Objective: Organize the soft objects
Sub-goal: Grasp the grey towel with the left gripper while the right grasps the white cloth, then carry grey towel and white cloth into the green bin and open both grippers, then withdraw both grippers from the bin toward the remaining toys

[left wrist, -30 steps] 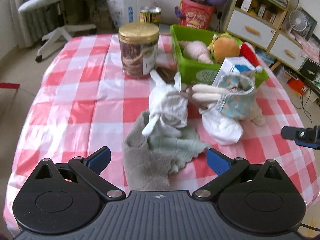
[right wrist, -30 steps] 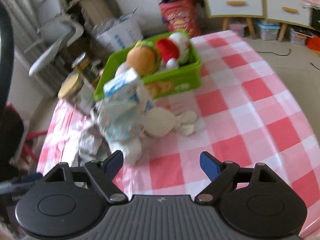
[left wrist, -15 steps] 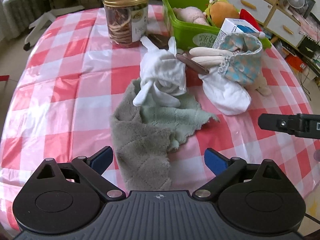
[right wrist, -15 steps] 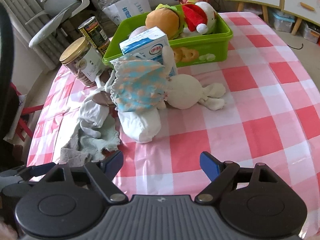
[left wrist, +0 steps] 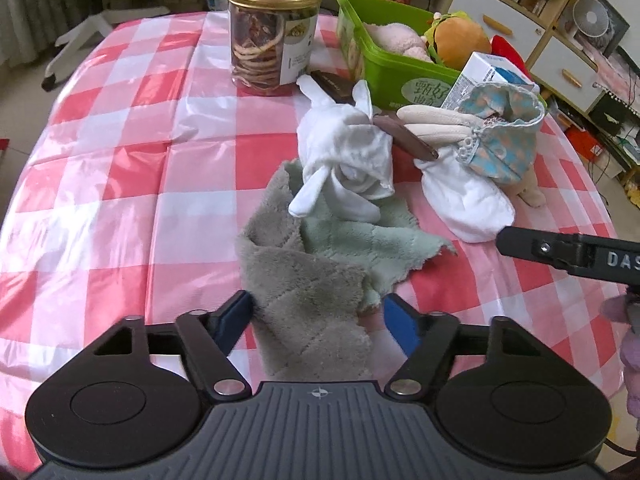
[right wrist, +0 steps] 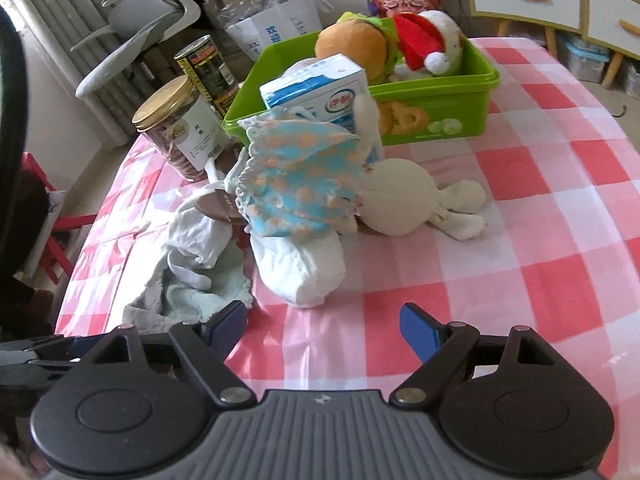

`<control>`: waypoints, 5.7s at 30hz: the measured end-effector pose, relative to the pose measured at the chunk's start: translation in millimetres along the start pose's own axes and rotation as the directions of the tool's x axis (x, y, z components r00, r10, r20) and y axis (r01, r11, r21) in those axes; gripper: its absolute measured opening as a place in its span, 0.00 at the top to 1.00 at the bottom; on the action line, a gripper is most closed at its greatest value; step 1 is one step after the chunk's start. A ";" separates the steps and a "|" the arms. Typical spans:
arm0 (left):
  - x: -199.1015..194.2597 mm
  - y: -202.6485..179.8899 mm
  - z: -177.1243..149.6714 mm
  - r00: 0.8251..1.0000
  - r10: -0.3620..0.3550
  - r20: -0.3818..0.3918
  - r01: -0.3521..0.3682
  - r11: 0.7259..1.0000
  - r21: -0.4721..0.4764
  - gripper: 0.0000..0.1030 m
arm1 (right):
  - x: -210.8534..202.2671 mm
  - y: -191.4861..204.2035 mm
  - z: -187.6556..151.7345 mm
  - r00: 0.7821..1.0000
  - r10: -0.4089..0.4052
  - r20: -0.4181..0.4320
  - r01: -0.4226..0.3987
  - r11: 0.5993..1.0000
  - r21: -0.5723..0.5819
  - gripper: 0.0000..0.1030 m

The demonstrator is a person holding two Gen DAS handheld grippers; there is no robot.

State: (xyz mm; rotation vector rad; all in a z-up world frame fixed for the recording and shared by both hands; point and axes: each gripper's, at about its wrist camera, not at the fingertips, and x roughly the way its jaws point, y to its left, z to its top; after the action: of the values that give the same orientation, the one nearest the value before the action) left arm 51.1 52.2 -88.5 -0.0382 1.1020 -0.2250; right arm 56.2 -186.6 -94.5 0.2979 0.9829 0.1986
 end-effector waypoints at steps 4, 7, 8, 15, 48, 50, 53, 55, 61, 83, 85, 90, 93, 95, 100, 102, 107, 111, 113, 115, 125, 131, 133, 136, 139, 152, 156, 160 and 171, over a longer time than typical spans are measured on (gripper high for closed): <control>6.3 4.8 1.2 1.000 0.005 -0.011 -0.005 1.000 0.000 0.44 | 13.9 6.1 1.8 1.000 0.004 -0.002 -0.004 0.999 -0.035 0.38; 7.1 6.4 2.0 1.000 0.005 -0.007 -0.005 1.000 -0.006 0.52 | 22.6 10.9 3.2 1.000 0.002 0.004 -0.002 0.999 -0.039 0.42; 7.0 6.3 2.7 1.000 0.003 -0.005 -0.003 1.000 -0.005 0.56 | 24.7 12.7 3.9 1.000 0.002 0.007 -0.002 0.999 -0.036 0.45; 8.3 2.5 4.6 1.000 0.002 -0.003 -0.002 1.000 0.006 0.76 | 37.0 23.2 9.4 0.999 -0.035 0.026 0.037 0.996 -0.084 0.77; -86.6 -16.5 10.6 0.961 -0.114 0.250 0.117 0.993 0.001 0.91 | -79.6 -10.8 4.7 0.979 0.204 0.020 -0.203 0.979 -0.008 1.00; -93.9 -20.3 10.9 0.953 -0.119 0.278 0.122 0.992 0.004 0.91 | -89.3 -13.5 6.0 0.976 0.214 0.049 -0.214 0.977 0.002 1.00; -102.5 -25.4 13.1 0.941 -0.131 0.313 0.135 0.991 0.007 0.91 | -101.6 -18.4 8.9 0.971 0.218 0.094 -0.221 0.975 0.022 1.00; -106.4 -26.9 15.1 0.933 -0.137 0.332 0.143 0.990 0.006 0.91 | -107.6 -22.3 11.3 0.969 0.215 0.120 -0.220 0.975 0.034 1.00; -116.3 -32.7 23.5 0.906 -0.153 0.395 0.167 0.986 -0.001 0.91 | -117.1 -34.4 20.9 0.963 0.199 0.180 -0.215 0.974 0.071 1.00; -101.6 -85.7 144.0 0.843 -0.136 0.520 0.103 0.990 0.093 0.91 | -79.4 -79.8 115.4 0.943 0.184 0.276 -0.246 0.946 0.211 1.00; -91.0 -88.3 148.9 0.843 -0.135 0.520 0.098 0.990 0.099 0.91 | -69.5 -81.1 122.4 0.943 0.190 0.272 -0.252 0.944 0.212 1.00; -45.2 -86.7 159.9 0.873 -0.121 0.473 0.093 0.992 0.081 0.91 | -36.6 -86.9 129.9 0.953 0.188 0.236 -0.244 0.941 0.235 1.00; -15.3 -83.5 160.9 0.899 -0.099 0.426 0.075 0.995 0.072 0.91 | -16.1 -91.2 132.3 0.960 0.182 0.212 -0.235 0.937 0.258 1.00; 4.0 -81.7 159.9 0.915 -0.082 0.395 0.058 0.996 0.071 0.91 | -3.8 -93.0 133.4 0.965 0.173 0.198 -0.224 0.936 0.273 1.00; 35.1 -78.8 160.8 0.938 -0.059 0.343 0.034 0.996 0.079 0.91 | 13.7 -93.2 139.2 0.968 0.151 0.199 -0.204 0.938 0.282 1.00; 44.4 -76.9 162.9 0.945 -0.052 0.324 0.029 0.997 0.076 0.91 | 17.3 -91.1 141.3 0.968 0.140 0.207 -0.195 0.942 0.275 1.00; 62.3 -73.2 167.4 0.957 -0.034 0.287 0.015 0.998 0.068 0.90 | 30.0 -86.7 140.9 0.970 0.110 0.217 -0.167 0.950 0.265 1.00; 69.1 -68.0 166.9 0.963 -0.034 0.267 0.020 0.998 0.054 0.90 | 39.0 -84.8 139.7 0.970 0.108 0.218 -0.166 0.949 0.267 1.00; 67.4 -66.4 165.8 0.962 -0.040 0.271 0.027 0.998 0.050 0.88 | 39.6 -83.3 140.4 0.971 0.104 0.216 -0.161 0.950 0.267 1.00; 63.5 -66.9 165.4 0.957 -0.054 0.286 0.039 0.998 0.056 0.84 | 38.4 -81.8 141.1 0.971 0.103 0.214 -0.159 0.952 0.261 1.00; 35.4 -70.2 156.1 0.943 -0.071 0.326 0.048 0.996 0.079 0.35 | 5.1 -92.2 139.6 0.961 0.099 0.259 -0.183 0.928 0.325 0.70; 8.4 -65.7 134.3 0.943 -0.051 0.330 0.026 0.997 0.079 0.24 | -31.7 -91.7 129.1 0.963 0.055 0.263 -0.138 0.942 0.306 0.61; -1.4 -60.6 126.2 0.942 -0.040 0.334 0.017 0.997 0.071 0.23 | -45.2 -91.8 123.8 0.963 0.038 0.269 -0.122 0.945 0.303 0.57; -16.6 -52.0 114.1 0.942 -0.028 0.334 0.013 0.999 0.047 0.21 | -63.5 -92.7 114.7 0.961 0.025 0.275 -0.113 0.945 0.307 0.55; -31.5 -43.6 101.6 0.943 -0.012 0.332 0.005 1.000 0.023 0.17 | -80.1 -91.8 104.6 0.961 0.015 0.274 -0.102 0.946 0.307 0.54; -61.1 -18.5 45.5 0.955 0.069 0.288 -0.040 0.994 -0.105 0.06 | -102.6 -71.9 57.5 0.980 -0.071 0.188 0.021 0.966 0.258 0.44; -56.8 -19.0 34.4 0.962 0.087 0.259 -0.056 0.991 -0.124 0.06 | -93.5 -65.5 40.0 0.986 -0.088 0.141 0.054 0.971 0.232 0.44; -51.3 -16.3 29.6 0.966 0.145 0.214 -0.118 0.984 -0.132 0.06 | -82.0 -59.3 31.2 0.991 -0.125 0.040 0.114 0.970 0.217 0.44; -28.2 -2.3 26.4 0.982 0.124 0.144 -0.100 0.981 -0.167 0.06 | -65.2 -43.2 25.4 0.988 -0.152 -0.005 0.150 0.969 0.197 0.42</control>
State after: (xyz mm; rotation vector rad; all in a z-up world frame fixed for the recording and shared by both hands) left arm 62.0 53.4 -51.4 -0.1335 0.9628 -0.0311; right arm 43.6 -250.7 -44.4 0.4033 1.0127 -0.0399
